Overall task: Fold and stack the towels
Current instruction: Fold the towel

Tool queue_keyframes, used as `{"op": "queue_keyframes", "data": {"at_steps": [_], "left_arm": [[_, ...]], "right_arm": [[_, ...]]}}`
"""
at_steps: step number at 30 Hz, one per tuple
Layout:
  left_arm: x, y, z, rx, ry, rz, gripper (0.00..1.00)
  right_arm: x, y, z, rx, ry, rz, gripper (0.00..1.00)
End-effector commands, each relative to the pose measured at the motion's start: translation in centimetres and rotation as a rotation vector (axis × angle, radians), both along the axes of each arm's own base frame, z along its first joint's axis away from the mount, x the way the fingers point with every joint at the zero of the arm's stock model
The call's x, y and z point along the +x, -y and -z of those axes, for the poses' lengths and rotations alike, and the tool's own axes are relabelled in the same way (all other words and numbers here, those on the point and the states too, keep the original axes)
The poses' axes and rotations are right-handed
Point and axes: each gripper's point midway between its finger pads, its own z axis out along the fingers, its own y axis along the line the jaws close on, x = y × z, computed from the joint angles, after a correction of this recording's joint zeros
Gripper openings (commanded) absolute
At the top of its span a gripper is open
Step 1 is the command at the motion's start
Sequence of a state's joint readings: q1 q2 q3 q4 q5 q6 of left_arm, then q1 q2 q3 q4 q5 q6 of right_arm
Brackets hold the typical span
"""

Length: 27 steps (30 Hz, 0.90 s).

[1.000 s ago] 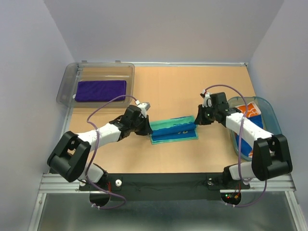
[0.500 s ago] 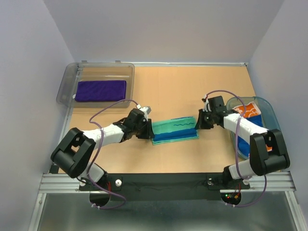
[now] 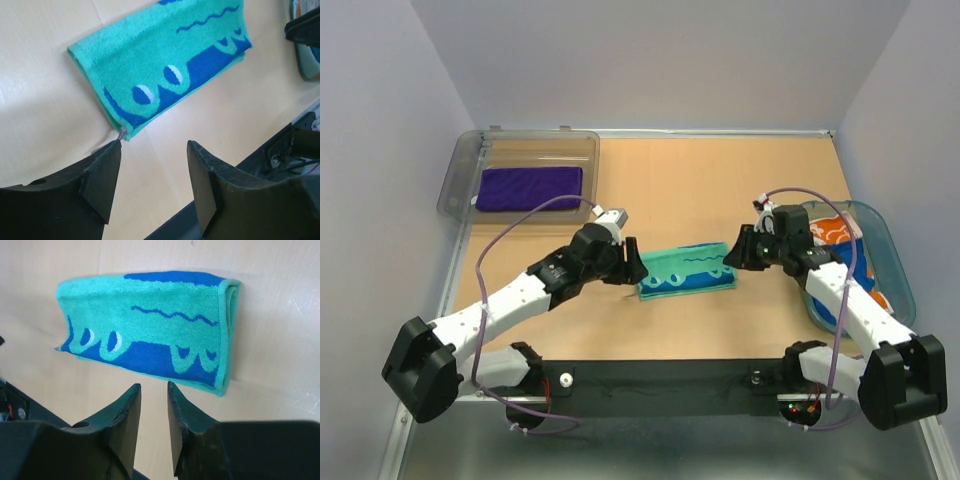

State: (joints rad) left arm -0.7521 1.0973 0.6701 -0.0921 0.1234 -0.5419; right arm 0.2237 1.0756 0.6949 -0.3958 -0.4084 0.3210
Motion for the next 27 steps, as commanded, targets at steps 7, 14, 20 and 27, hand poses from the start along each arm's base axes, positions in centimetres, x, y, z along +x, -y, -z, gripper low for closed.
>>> {"op": "queue_keyframes", "data": {"at_steps": [7, 14, 20, 27], "left_arm": [[3.0, 5.2, -0.7, 0.077, 0.016, 0.026, 0.61], [1.6, 5.2, 7.8, 0.199, -0.118, 0.020, 0.43], [-2.2, 2.6, 12.2, 0.189, -0.227, 0.015, 0.35], [-3.4, 1.2, 12.3, 0.188, -0.236, 0.007, 0.34]], "right_arm": [[3.8, 0.4, 0.8, -0.024, 0.003, 0.105, 0.34], [1.1, 0.3, 6.2, -0.005, -0.136, 0.126, 0.34], [-1.9, 0.6, 8.6, 0.034, -0.203, 0.175, 0.34], [-3.2, 1.6, 8.0, 0.070, -0.140, 0.264, 0.34]]}}
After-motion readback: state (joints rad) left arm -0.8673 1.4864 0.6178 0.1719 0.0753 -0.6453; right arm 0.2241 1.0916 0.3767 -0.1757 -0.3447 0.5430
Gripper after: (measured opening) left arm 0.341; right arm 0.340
